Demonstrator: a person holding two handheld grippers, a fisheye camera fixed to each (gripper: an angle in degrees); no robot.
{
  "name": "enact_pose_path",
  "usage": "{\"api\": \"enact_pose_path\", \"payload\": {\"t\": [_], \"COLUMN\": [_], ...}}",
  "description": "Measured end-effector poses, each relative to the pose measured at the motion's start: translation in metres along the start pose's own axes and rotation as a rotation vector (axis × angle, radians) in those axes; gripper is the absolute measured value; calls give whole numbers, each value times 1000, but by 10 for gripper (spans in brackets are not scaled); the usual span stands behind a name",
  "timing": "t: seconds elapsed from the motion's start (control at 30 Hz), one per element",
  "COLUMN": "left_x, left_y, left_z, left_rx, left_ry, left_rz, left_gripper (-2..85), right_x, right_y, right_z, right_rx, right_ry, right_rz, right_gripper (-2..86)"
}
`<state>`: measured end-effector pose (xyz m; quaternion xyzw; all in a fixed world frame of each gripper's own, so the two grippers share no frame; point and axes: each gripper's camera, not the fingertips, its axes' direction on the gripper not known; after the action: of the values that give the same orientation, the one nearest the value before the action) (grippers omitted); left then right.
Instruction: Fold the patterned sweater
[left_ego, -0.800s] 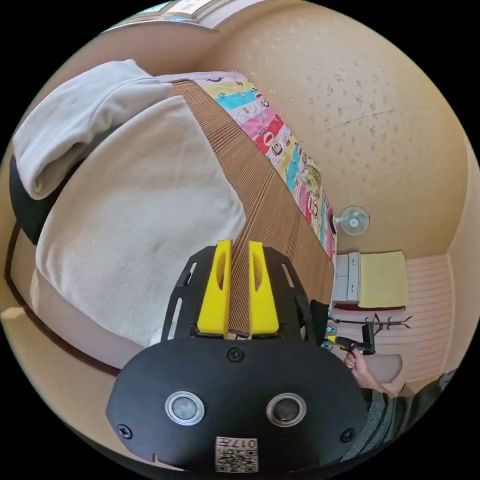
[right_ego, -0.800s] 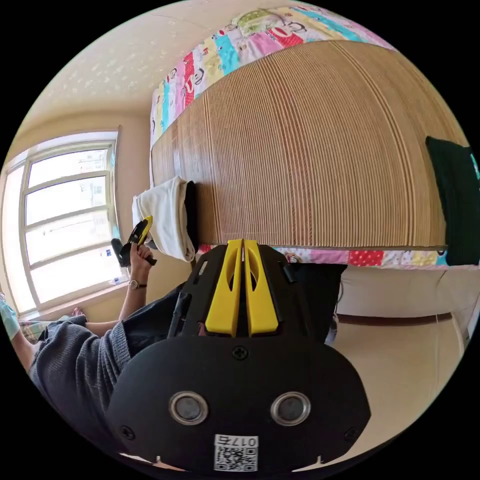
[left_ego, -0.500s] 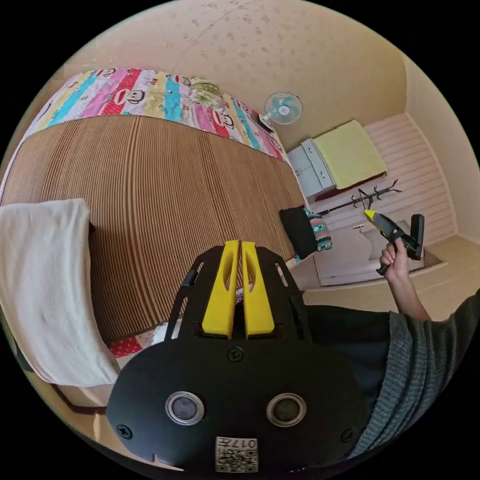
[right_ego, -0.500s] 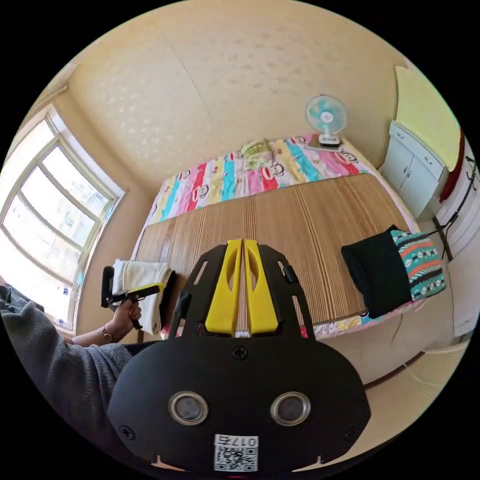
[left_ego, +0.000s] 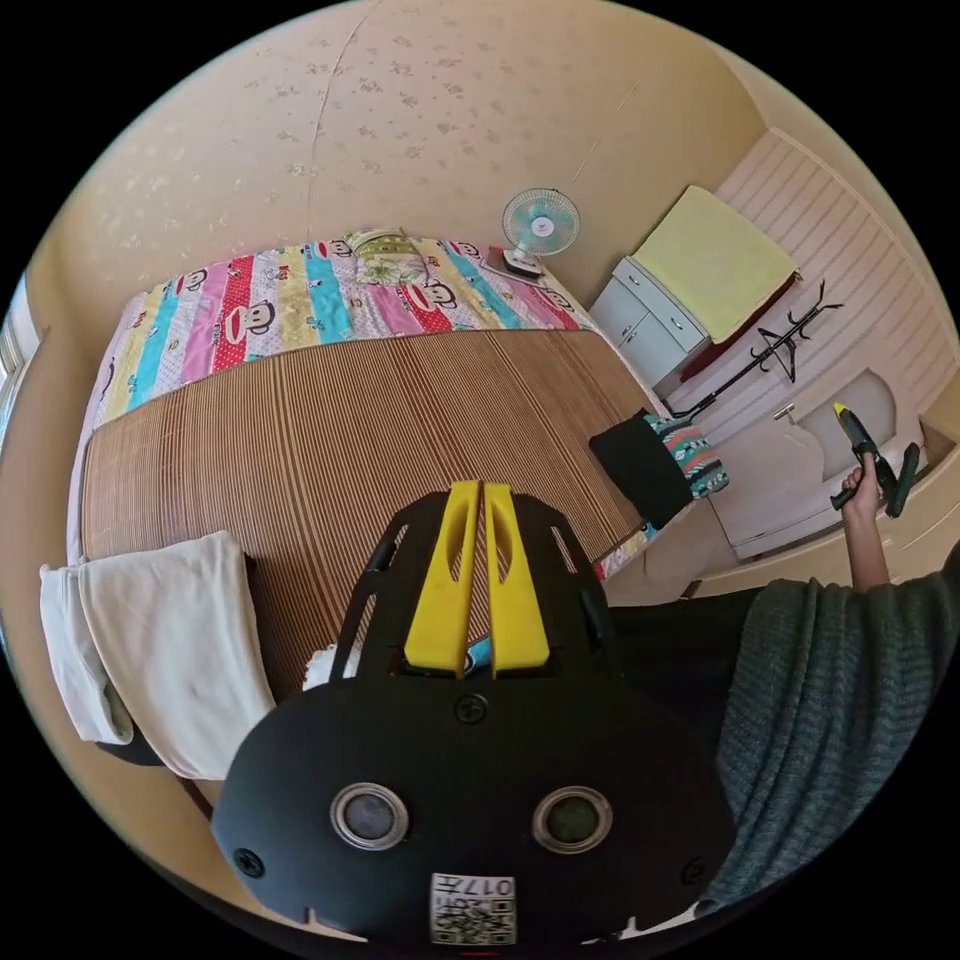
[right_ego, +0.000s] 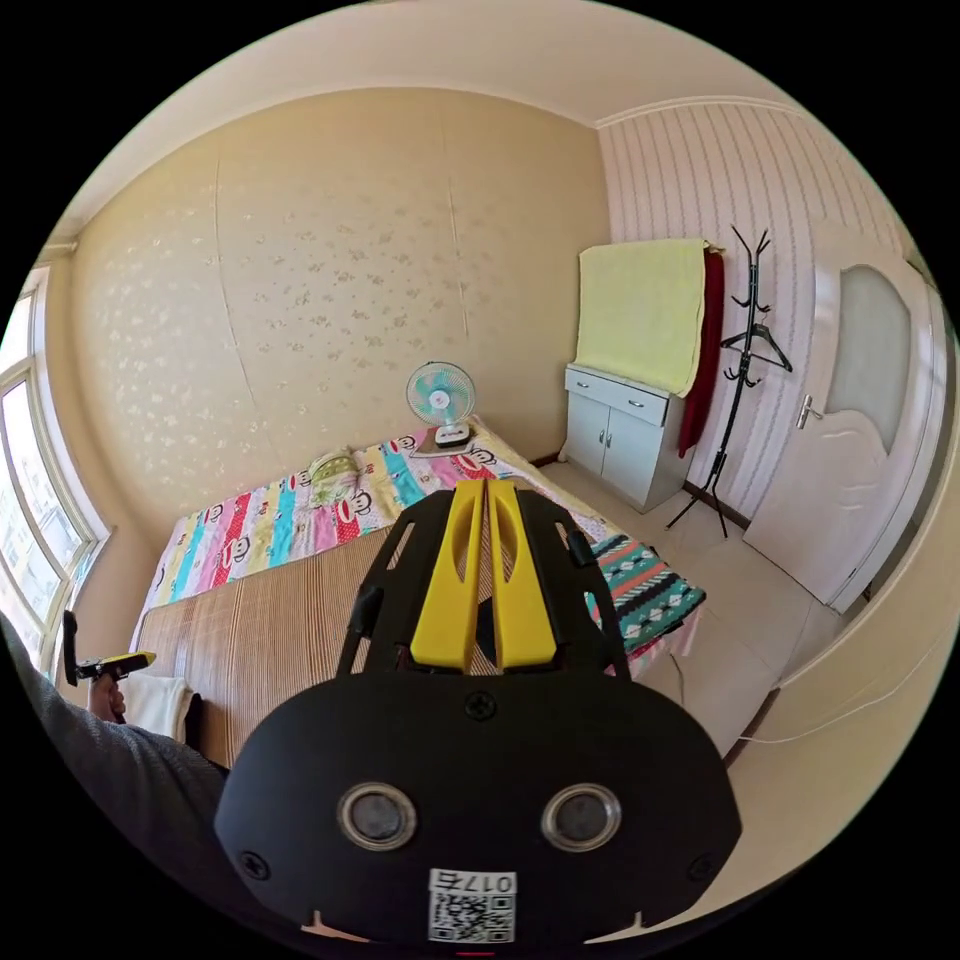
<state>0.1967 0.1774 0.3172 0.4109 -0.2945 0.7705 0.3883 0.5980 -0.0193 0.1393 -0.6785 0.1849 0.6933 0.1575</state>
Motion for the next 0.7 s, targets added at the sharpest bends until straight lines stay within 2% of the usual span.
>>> {"api": "enact_pose_path", "payload": {"t": [0.17,0.27,0.5,0.6,0.7], "left_x": [28,62,165,186,199], "left_y": [4,0,-25,-25,-12], "left_z": [23,48,121,136,145], "left_rx": [58,101,105,139,163], "left_ry": [-57,-74,-41,-1,-3], "left_rz": [-113,-125,-61,-124,-176], "left_gripper": [-9,-9,-7,-6,-6], "right_x": [85,144,297,342,371], "right_y": [-8,-8,4,10,8], "right_z": [8,31,146,205,271], "right_rx": [71,50,-236,-343,-488], "right_ry": [79,68,-162,-234,-222], "right_rz": [48,87,319,361,329], "right_gripper": [4,5,9,15,31]}}
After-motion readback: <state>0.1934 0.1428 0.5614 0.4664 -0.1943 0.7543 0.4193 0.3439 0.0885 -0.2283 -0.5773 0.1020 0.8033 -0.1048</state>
